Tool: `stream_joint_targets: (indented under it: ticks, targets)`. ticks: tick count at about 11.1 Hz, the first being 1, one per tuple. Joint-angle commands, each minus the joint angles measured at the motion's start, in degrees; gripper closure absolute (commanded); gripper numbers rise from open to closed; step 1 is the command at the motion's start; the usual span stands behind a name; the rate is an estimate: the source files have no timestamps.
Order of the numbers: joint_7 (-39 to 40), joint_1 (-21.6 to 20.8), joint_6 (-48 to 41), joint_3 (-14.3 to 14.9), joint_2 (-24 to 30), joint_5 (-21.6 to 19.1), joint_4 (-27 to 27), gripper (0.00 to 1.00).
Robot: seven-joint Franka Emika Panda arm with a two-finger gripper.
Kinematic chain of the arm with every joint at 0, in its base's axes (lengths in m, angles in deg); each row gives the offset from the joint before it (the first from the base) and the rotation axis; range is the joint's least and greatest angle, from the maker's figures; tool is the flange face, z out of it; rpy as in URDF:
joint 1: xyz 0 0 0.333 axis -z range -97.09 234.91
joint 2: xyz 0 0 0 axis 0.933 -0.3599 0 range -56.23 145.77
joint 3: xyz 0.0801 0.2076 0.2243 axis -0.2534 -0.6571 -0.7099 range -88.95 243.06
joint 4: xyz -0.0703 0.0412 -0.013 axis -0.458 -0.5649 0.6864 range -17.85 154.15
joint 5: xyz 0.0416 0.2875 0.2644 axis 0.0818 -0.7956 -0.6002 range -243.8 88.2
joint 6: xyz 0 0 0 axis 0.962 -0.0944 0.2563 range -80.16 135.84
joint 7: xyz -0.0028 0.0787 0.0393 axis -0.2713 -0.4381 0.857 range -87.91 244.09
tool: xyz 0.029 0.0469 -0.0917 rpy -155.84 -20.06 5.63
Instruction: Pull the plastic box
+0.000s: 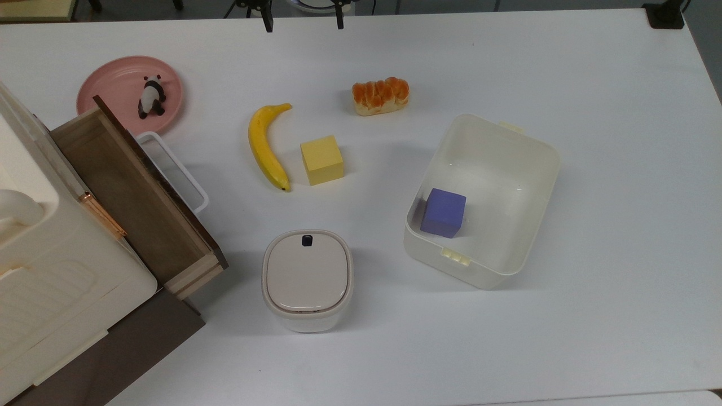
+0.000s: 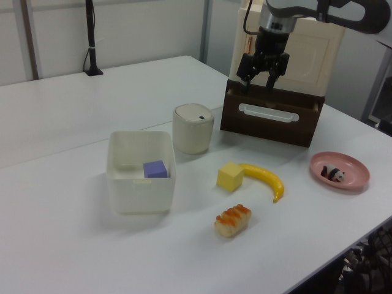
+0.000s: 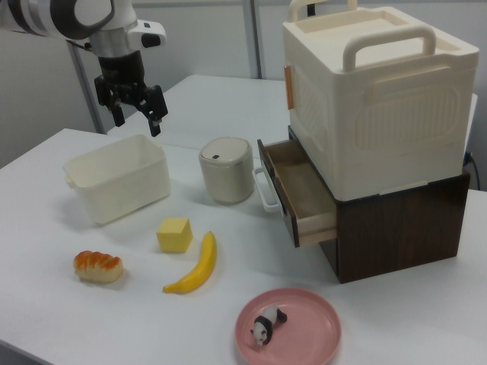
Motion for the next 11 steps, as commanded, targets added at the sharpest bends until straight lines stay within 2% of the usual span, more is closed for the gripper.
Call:
stream_joint_targets:
  ticks: [1,11]
  targets:
    - [1.9,0.4,-1.4,0.4,-0.2,-0.7,-1.0,0.0]
    - [0.8,0.3,-1.6,-0.3,-0.2,-1.3,-1.0,0.0]
